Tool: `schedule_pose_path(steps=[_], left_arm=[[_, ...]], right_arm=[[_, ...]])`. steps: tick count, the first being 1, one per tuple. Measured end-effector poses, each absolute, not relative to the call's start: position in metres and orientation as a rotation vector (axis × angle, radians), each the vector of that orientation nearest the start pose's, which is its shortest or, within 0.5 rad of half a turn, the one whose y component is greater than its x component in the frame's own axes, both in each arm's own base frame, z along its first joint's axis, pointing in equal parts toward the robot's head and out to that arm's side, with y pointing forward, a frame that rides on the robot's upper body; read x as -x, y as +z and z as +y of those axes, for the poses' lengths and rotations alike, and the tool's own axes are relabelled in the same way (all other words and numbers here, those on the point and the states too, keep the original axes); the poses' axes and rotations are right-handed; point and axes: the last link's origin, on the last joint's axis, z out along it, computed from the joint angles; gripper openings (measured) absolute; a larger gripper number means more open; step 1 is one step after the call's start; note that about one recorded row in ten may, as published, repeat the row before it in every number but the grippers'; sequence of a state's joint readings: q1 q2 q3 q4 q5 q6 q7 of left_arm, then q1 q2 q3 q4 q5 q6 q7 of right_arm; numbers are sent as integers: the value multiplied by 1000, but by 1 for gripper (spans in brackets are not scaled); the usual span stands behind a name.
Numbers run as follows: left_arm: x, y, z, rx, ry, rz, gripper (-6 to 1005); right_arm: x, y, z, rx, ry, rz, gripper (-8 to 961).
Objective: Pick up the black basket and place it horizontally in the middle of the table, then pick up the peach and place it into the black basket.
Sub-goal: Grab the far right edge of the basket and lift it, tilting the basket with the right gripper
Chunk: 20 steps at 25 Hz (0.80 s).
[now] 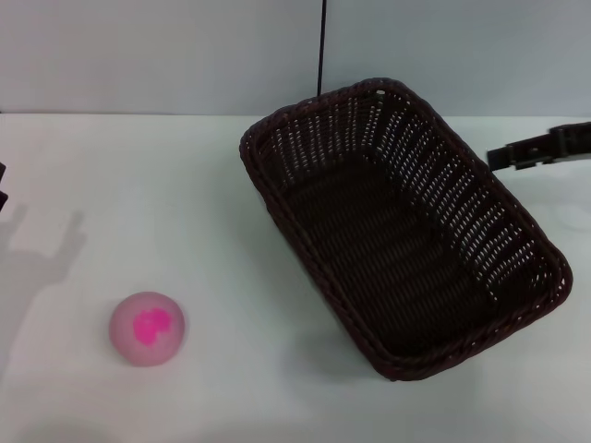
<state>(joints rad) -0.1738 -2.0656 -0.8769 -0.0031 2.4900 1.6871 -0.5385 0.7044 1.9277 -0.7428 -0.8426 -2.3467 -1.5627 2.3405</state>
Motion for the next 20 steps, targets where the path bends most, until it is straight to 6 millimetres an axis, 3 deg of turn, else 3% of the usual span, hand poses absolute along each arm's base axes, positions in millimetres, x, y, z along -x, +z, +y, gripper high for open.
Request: schedule_pose_path(steps=[13, 20], left_arm=[[365, 21, 204, 1535, -1027, -611, 815], [364, 21, 205, 1532, -1035, -607, 815]], right_arm=[[-237, 24, 402, 2486, 92, 1439, 559], [-234, 15, 403, 2490, 22, 1400, 552]])
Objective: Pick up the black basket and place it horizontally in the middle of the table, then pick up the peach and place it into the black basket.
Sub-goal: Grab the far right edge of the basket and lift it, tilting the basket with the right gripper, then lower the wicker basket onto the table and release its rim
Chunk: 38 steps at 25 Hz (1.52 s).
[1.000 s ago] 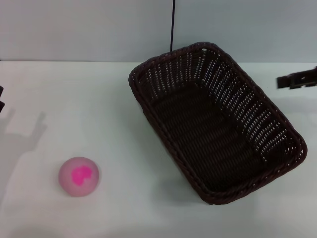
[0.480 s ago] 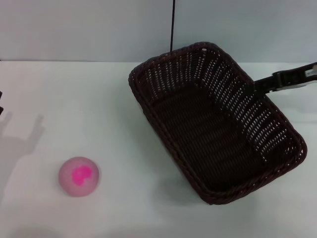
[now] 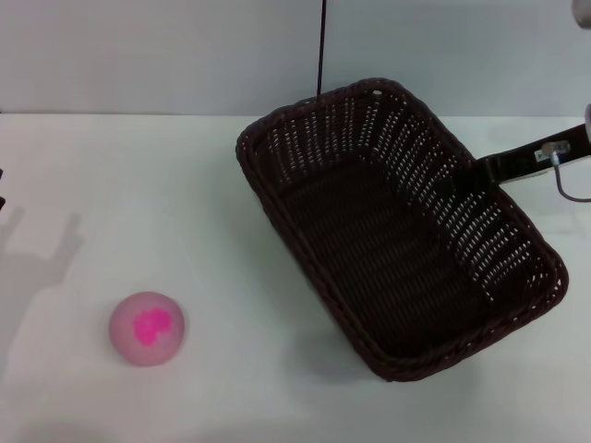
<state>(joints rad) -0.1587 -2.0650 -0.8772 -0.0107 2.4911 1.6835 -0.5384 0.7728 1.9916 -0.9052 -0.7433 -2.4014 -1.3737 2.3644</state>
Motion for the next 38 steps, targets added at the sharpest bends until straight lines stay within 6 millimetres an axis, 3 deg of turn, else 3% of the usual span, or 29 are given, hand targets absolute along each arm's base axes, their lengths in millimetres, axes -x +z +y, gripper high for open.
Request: schedule_pose_path(steps=[1, 8, 12, 17, 26, 34, 38], left_arm=[[364, 21, 204, 1531, -1034, -608, 815], [365, 21, 203, 1529, -1029, -615, 815], [366, 21, 201, 1522, -1024, -618, 815], [369, 23, 197, 1504, -1016, -622, 815], [371, 22, 192, 1507, -1006, -629, 814], [368, 17, 186, 1512, -1019, -635, 814], [365, 15, 187, 1511, -1037, -636, 814]], right_arm=[[-233, 14, 403, 2495, 19, 1385, 551], [-224, 19, 402, 2508, 15, 1288, 278], [-218, 24, 398, 2555, -79, 1204, 173], [-203, 34, 388, 2643, -201, 1007, 173], [-181, 61, 384, 2774, -317, 402, 172], [-170, 43, 384, 2874, -307, -55, 173], [-169, 30, 389, 2878, -248, -157, 176]])
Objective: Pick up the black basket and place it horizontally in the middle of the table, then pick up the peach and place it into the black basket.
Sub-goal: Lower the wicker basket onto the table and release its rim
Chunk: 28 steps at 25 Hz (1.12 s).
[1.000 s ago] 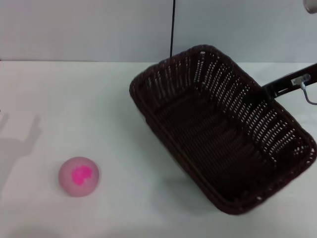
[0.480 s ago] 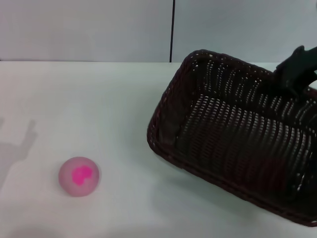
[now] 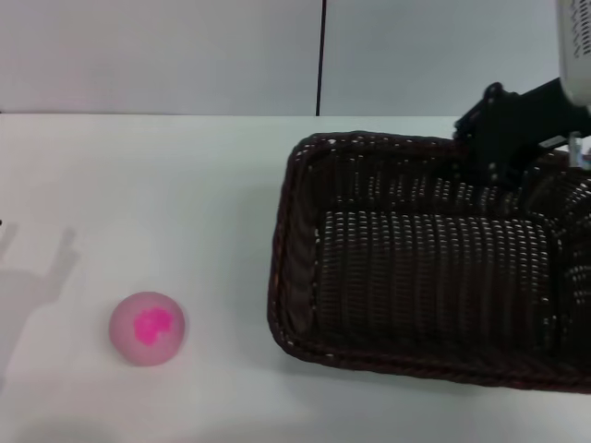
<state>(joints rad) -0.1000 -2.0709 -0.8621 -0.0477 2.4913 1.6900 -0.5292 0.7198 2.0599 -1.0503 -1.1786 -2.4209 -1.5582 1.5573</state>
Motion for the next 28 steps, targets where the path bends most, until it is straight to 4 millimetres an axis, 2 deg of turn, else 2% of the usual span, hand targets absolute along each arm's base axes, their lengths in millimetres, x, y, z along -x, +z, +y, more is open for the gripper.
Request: schedule_pose_path(steps=[8, 16, 28], left_arm=[[362, 13, 189, 1515, -1055, -638, 814], [361, 12, 191, 1522, -1056, -639, 814], [361, 13, 190, 1523, -1061, -642, 815]], right_arm=[[-171, 10, 399, 2885, -154, -218, 193], [-168, -4, 398, 2920, -103, -279, 210], [-169, -9, 394, 2932, -63, -259, 235]])
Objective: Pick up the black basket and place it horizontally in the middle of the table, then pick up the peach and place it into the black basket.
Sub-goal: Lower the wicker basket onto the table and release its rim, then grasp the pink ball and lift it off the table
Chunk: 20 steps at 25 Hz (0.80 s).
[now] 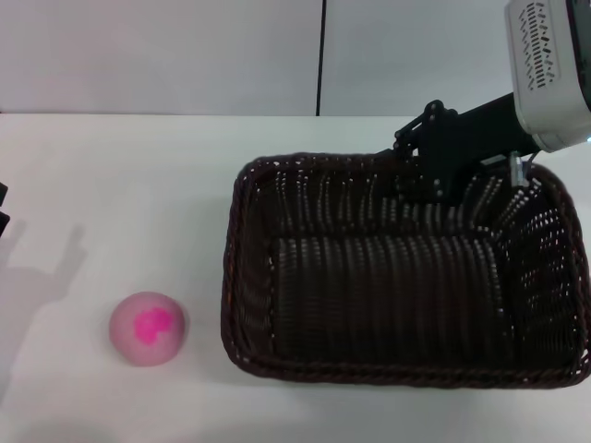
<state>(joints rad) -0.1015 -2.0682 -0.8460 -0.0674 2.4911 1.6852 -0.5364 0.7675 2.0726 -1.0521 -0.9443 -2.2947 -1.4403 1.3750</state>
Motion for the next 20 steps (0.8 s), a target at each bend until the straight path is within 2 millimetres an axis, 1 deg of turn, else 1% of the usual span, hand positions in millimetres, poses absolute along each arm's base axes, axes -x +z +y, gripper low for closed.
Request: schedule_pose_path(steps=[3, 5, 6, 7, 8, 9, 10, 11, 12, 13, 14, 15, 16, 17, 18, 19, 20], left_arm=[[362, 14, 190, 1524, -1059, -640, 815], [363, 15, 189, 1523, -1058, -639, 815], [363, 15, 189, 1523, -1055, -638, 815], [364, 16, 189, 1523, -1054, -636, 815], [364, 17, 188, 1524, -1054, -633, 815], [364, 17, 188, 1526, -1055, -630, 815], [364, 18, 187, 1537, -1059, -624, 815], [364, 18, 187, 1537, -1059, -624, 815], [364, 21, 184, 1575, -1065, -619, 815], [364, 21, 184, 1575, -1065, -619, 815], [365, 23, 184, 1613, -1070, -615, 815], [365, 23, 184, 1613, -1070, -615, 815], [365, 23, 184, 1613, -1070, -615, 815], [366, 28, 183, 1703, -1074, -614, 814], [366, 28, 183, 1703, -1074, -614, 814], [367, 32, 183, 1857, -1070, -628, 814], [367, 32, 183, 1952, -1046, -632, 814]], right_arm=[[-170, -7, 392, 2927, -37, -242, 241], [-170, -4, 390, 2917, 5, -232, 464], [-171, -1, 388, 2909, 37, -225, 477], [-171, 5, 383, 2885, 105, -220, 491], [-171, 5, 383, 2885, 105, -220, 504], [-171, 11, 380, 2864, 145, -216, 517], [-170, 24, 373, 2815, 241, -197, 530], [-169, 31, 367, 2786, 307, -176, 544], [-169, 38, 363, 2759, 364, -159, 557], [-169, 38, 363, 2759, 364, -159, 570], [-170, 44, 355, 2728, 454, -125, 584], [-174, 58, 340, 2646, 675, -48, 597], [-180, 62, 333, 2603, 764, -6, 597], [-185, 68, 326, 2541, 874, 39, 597], [-185, 68, 326, 2541, 874, 39, 597], [-196, 72, 318, 2474, 968, 97, 597], [-213, 74, 307, 2369, 1092, 179, 597]])
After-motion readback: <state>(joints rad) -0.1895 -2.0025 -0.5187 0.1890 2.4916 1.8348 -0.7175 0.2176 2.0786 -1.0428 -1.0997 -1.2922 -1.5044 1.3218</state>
